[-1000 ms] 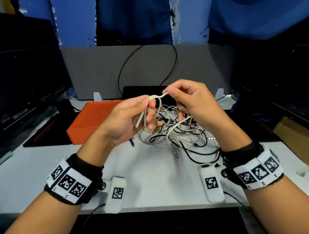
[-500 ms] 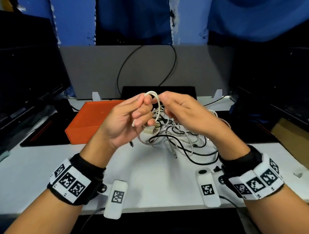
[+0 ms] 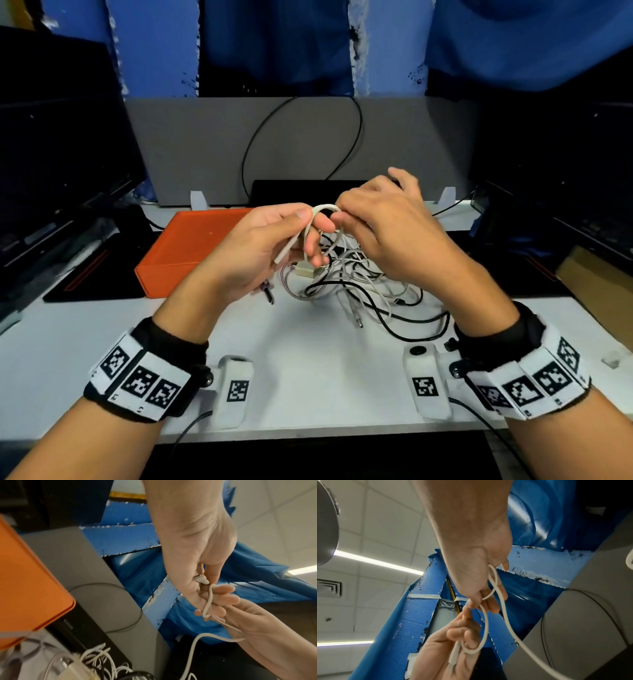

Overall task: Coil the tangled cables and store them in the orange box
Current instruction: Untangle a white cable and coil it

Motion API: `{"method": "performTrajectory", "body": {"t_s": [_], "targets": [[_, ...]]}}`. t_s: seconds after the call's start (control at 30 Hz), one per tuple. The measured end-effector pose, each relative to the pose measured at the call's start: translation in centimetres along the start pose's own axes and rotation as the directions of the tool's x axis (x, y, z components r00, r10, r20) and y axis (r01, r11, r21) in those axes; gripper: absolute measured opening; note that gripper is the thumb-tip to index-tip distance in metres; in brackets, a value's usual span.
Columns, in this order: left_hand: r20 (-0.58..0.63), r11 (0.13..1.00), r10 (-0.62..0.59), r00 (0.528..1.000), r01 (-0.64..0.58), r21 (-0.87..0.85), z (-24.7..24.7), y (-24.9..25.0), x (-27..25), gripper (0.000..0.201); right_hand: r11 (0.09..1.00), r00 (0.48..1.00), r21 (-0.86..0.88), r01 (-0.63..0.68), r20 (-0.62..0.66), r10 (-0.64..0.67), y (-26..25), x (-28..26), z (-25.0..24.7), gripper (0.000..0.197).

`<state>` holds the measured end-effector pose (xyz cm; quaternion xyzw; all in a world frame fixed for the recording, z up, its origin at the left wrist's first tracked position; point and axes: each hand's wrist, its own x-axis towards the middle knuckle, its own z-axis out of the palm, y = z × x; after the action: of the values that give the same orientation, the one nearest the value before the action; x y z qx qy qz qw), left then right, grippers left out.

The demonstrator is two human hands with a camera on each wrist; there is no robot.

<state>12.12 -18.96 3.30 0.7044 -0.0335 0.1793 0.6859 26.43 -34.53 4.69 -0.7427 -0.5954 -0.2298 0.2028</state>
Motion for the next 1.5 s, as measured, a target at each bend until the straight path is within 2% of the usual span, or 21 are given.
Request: {"method": "performTrajectory", "body": {"t_s": [0.17, 0.27, 0.4, 0.53, 0.6, 0.63, 0.67, 0.73, 0.8, 0.83, 0.9, 0.93, 0.97, 1.03, 1.1, 1.17, 1.2, 1.4, 1.5], "targets": [[-0.017, 0.989, -0.028, 0.999, 0.030, 0.146, 0.5, 1.2, -0.5, 0.037, 0.994, 0.995, 0.075, 0.075, 0.059, -0.080, -0.1, 0.1, 0.4, 0.027], [-0.011, 0.971, 0.078, 0.997, -0.074, 0.226, 0.1, 1.4, -0.4, 0.034, 0.942, 0.993, 0.318, 0.108, -0.001, -0.114, -0.2, 0.3, 0.4, 0.026], [0.002, 0.972, 0.183, 0.983, -0.182, 0.147, -0.1, 1.3, 0.1, 0.031, 0.672, 1.000, 0.741, 0.013, -0.002, -0.018, 0.1, 0.5, -0.2, 0.014], [-0.064, 0.990, 0.133, 0.989, -0.130, 0.044, -1.1, 1.2, 0.4, 0.030, 0.385, 0.983, 0.909, -0.163, 0.114, 0.147, 2.1, 0.4, -0.3, 0.018], [-0.099, 0.997, 0.078, 0.992, -0.074, 0.037, -2.2, 1.3, 0.3, 0.029, 0.312, 0.968, 0.928, -0.201, 0.140, 0.207, 3.6, 0.2, -0.8, 0.019], [-0.103, 0.997, 0.059, 0.993, -0.055, 0.045, -2.7, 1.4, 0.2, 0.029, 0.332, 0.965, 0.919, -0.210, 0.140, 0.222, 4.3, 0.2, -1.1, 0.019], [-0.103, 0.998, 0.045, 0.994, -0.041, 0.044, -2.9, 1.3, 0.2, 0.030, 0.391, 0.964, 0.894, -0.219, 0.137, 0.228, 4.8, 0.2, -1.2, 0.018], [-0.101, 1.000, 0.023, 0.995, -0.024, -0.010, -2.9, 1.1, 0.4, 0.030, 0.589, 0.963, 0.768, -0.250, 0.133, 0.236, 5.4, 0.1, -1.0, 0.017], [-0.130, 0.997, -0.008, 0.991, -0.002, -0.079, -2.4, 0.4, 0.8, 0.030, 0.787, 0.950, 0.532, -0.313, 0.160, 0.270, 5.7, 0.1, -0.4, 0.019], [-0.163, 0.996, -0.030, 0.986, 0.015, -0.089, -2.1, 0.1, 1.0, 0.030, 0.851, 0.933, 0.387, -0.356, 0.196, 0.301, 5.4, 0.1, -0.1, 0.021], [-0.226, 0.997, -0.065, 0.972, 0.053, -0.055, -1.4, -0.6, 1.3, 0.030, 0.926, 0.918, 0.092, -0.367, 0.196, 0.344, 4.1, 0.3, 0.2, 0.033], [-0.239, 0.997, -0.077, 0.968, 0.072, -0.027, -1.0, -0.9, 1.4, 0.030, 0.945, 0.934, 0.033, -0.327, 0.166, 0.317, 3.0, 0.3, 0.4, 0.041], [-0.240, 0.996, -0.085, 0.967, 0.087, -0.005, -0.6, -1.1, 1.5, 0.030, 0.960, 0.955, 0.060, -0.274, 0.136, 0.264, 1.6, 0.4, 0.4, 0.046], [-0.219, 0.996, -0.088, 0.972, 0.093, 0.012, 0.2, -1.2, 1.5, 0.031, 0.946, 0.979, 0.263, -0.190, 0.124, 0.162, -0.8, 0.3, 0.6, 0.048], [-0.196, 0.997, -0.083, 0.977, 0.080, -0.024, 0.6, -1.0, 1.3, 0.031, 0.842, 0.982, 0.510, -0.174, 0.148, 0.114, -2.3, 0.1, 1.2, 0.038], [-0.186, 0.993, -0.085, 0.979, 0.066, -0.102, 0.6, -0.7, 1.1, 0.031, 0.722, 0.986, 0.671, -0.168, 0.127, 0.111, -2.6, 0.1, 1.9, 0.027], [-0.181, 0.989, -0.085, 0.980, 0.061, -0.137, 0.5, -0.6, 1.1, 0.030, 0.709, 0.988, 0.689, -0.151, 0.095, 0.118, -2.4, 0.2, 2.1, 0.026], [-0.041, 0.985, -0.080, 0.996, 0.073, -0.159, -0.1, -0.7, 0.7, 0.028, 0.808, 0.985, 0.578, -0.113, -0.042, 0.168, -1.3, 0.4, 0.8, 0.026], [0.038, 0.972, -0.106, 0.994, 0.112, -0.205, -0.1, -0.7, 0.3, 0.033, 0.778, 0.972, 0.620, -0.103, -0.103, 0.211, -1.6, 0.4, 0.5, 0.027]]}}
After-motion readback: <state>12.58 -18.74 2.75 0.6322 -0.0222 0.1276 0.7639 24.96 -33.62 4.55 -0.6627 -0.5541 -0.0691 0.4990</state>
